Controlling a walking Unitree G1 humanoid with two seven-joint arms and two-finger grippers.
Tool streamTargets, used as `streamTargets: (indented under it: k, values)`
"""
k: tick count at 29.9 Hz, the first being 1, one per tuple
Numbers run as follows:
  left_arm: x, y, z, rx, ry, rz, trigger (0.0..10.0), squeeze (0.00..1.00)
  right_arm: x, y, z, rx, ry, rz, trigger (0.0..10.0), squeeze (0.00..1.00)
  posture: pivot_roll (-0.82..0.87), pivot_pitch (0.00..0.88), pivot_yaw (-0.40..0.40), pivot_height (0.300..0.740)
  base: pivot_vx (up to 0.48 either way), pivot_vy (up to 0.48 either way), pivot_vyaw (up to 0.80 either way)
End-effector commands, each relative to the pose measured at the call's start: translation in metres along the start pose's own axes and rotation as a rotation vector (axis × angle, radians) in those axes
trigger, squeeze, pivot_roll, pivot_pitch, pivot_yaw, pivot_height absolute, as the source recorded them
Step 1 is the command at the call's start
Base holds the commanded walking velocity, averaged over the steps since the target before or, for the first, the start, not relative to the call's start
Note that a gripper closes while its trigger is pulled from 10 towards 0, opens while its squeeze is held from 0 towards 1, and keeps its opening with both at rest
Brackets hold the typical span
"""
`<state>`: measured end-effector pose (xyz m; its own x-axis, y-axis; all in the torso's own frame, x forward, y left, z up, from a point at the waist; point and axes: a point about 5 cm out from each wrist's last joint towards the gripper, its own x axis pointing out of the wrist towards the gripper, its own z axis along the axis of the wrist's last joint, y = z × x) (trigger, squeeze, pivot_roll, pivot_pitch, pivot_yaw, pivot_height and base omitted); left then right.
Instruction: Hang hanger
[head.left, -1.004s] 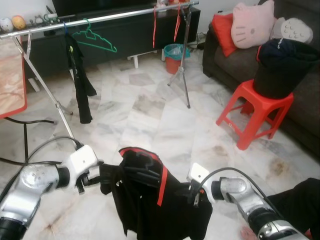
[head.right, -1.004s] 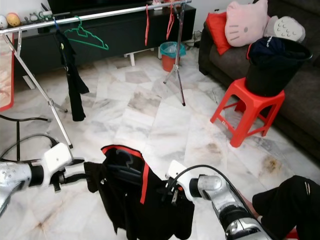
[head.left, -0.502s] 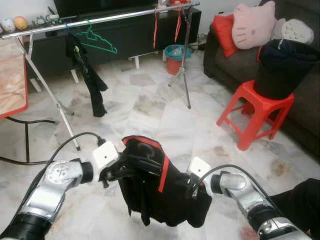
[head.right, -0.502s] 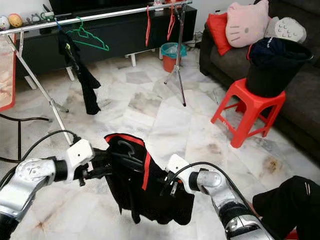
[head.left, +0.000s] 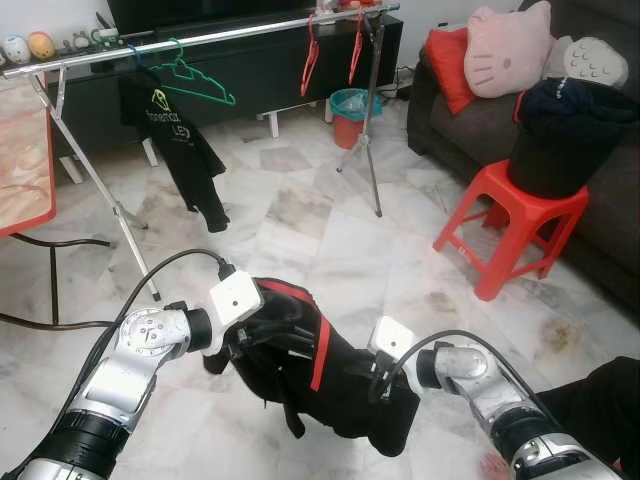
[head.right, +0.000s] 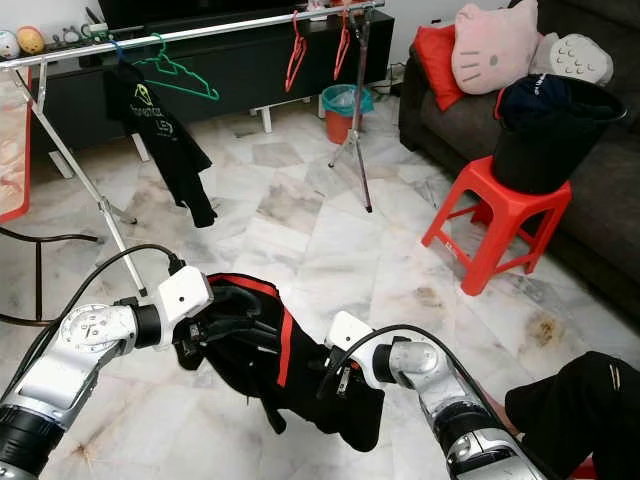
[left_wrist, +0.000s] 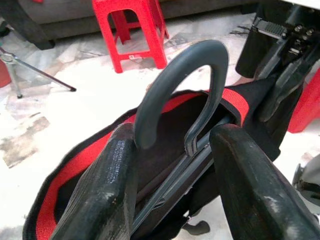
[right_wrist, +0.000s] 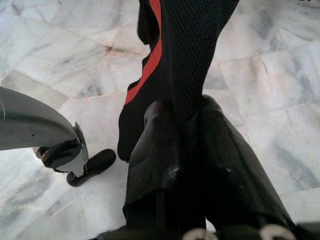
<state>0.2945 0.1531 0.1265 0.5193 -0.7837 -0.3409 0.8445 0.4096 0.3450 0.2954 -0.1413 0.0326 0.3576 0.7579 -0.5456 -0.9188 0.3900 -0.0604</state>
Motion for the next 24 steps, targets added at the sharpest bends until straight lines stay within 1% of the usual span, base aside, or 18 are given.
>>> streamTargets:
  k: [1, 7, 10, 14, 16, 18, 24]
  values:
    - [0.002, -0.003, -0.002, 0.024, 0.018, -0.035, 10.0, 0.0, 0.0, -0.001, 0.009, -0.034, -0.04, 0.011, 10.0, 0.0, -0.05, 0.025, 0.004, 0.74, 0.0, 0.0, 0.0]
    - [0.004, -0.008, -0.007, 0.045, 0.056, -0.076, 10.0, 0.0, -0.001, -0.003, 0.012, -0.044, -0.051, 0.016, 10.0, 0.0, -0.05, 0.027, 0.004, 0.74, 0.0, 0.0, 0.0]
    - [0.005, -0.009, -0.009, 0.064, 0.07, -0.078, 10.0, 0.0, -0.001, -0.003, 0.014, -0.052, -0.056, 0.024, 10.0, 0.0, -0.05, 0.028, 0.003, 0.74, 0.0, 0.0, 0.0]
    - [0.009, -0.009, -0.011, 0.068, 0.069, -0.065, 10.0, 0.0, 0.0, -0.003, 0.017, -0.062, -0.066, 0.038, 10.0, 0.0, -0.05, 0.028, 0.003, 0.74, 0.0, 0.0, 0.0]
    - [0.01, -0.009, -0.012, 0.063, 0.069, -0.068, 10.0, 0.0, 0.0, -0.001, 0.017, -0.047, -0.061, 0.071, 10.0, 0.0, -0.05, 0.028, 0.003, 0.74, 0.0, 0.0, 0.0]
    - [0.011, -0.01, -0.012, 0.063, 0.067, -0.07, 10.0, 0.0, 0.0, 0.003, 0.015, -0.064, -0.052, 0.102, 10.0, 0.0, -0.05, 0.028, 0.003, 0.74, 0.0, 0.0, 0.0]
    - [0.014, -0.01, -0.008, 0.055, 0.044, -0.074, 10.0, 0.0, 0.001, 0.005, 0.014, -0.063, -0.052, 0.109, 10.0, 0.0, -0.05, 0.028, 0.002, 0.74, 0.0, 0.0, 0.0]
